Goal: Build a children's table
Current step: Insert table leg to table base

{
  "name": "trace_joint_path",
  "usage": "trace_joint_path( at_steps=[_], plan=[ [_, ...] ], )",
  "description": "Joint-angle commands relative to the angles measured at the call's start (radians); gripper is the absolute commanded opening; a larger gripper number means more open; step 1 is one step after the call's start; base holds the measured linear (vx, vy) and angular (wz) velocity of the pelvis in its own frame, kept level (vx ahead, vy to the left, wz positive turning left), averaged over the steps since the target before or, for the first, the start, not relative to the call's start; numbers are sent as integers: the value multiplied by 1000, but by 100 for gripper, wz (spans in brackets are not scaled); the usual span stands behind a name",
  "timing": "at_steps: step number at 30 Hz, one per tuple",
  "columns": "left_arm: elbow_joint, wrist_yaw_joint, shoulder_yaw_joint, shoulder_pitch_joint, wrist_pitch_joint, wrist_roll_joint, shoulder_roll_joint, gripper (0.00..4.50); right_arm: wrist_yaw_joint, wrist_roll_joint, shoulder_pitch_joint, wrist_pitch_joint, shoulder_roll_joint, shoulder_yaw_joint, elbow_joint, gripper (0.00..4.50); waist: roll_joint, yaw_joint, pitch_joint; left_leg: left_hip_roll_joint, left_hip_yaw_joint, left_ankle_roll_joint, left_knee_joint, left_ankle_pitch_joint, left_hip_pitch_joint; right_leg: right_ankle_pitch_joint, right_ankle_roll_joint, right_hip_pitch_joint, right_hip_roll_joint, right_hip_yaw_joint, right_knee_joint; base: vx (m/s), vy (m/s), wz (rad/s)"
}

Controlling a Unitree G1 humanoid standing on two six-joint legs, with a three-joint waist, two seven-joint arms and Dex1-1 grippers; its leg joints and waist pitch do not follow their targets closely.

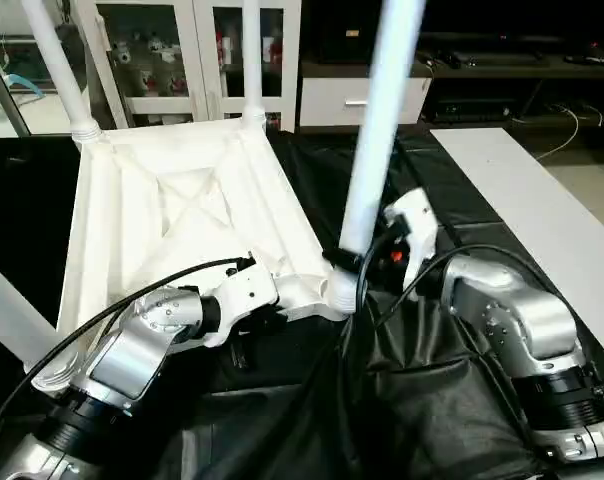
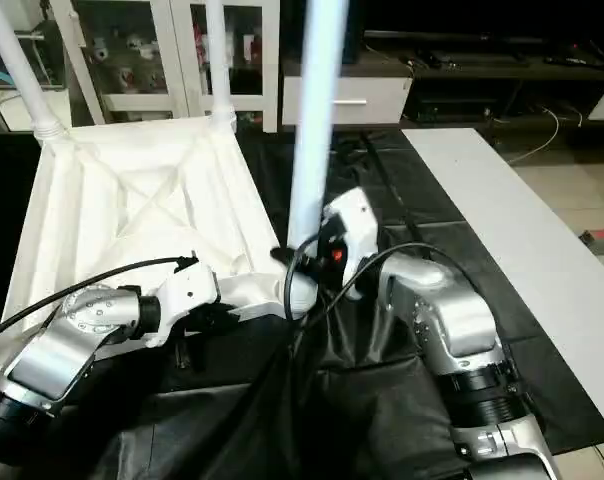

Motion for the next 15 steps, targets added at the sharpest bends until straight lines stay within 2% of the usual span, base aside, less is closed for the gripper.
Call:
trace_joint_path(
  at_steps=[1, 5, 15],
  plan=[
    [-10, 0, -17, 5, -34, -33, -23, 0, 10, -14, -23, 5, -13, 6, 13, 186, -19, -1, -70, 40, -20, -4, -65, -191, 33, -222, -153, 19, -78, 40, -90, 0, 0, 0],
    [-14, -14, -20, 3, -33, -33, -22, 0, 9, -28, -40, -14, -6, 15, 50, 186, -16, -2, -70, 41, -21, -6, -65, -195, 33, -223, -157, 18, -78, 40, -89, 0, 0, 0],
    [-14, -32, -25, 0, -34, -28, -21, 0, 30, -49, -82, -50, 23, 31, 148, 186, -20, -2, -69, 41, -20, -6, -66, -197, 33, -215, -164, 18, -79, 39, -89, 0, 0, 0]
  ],
)
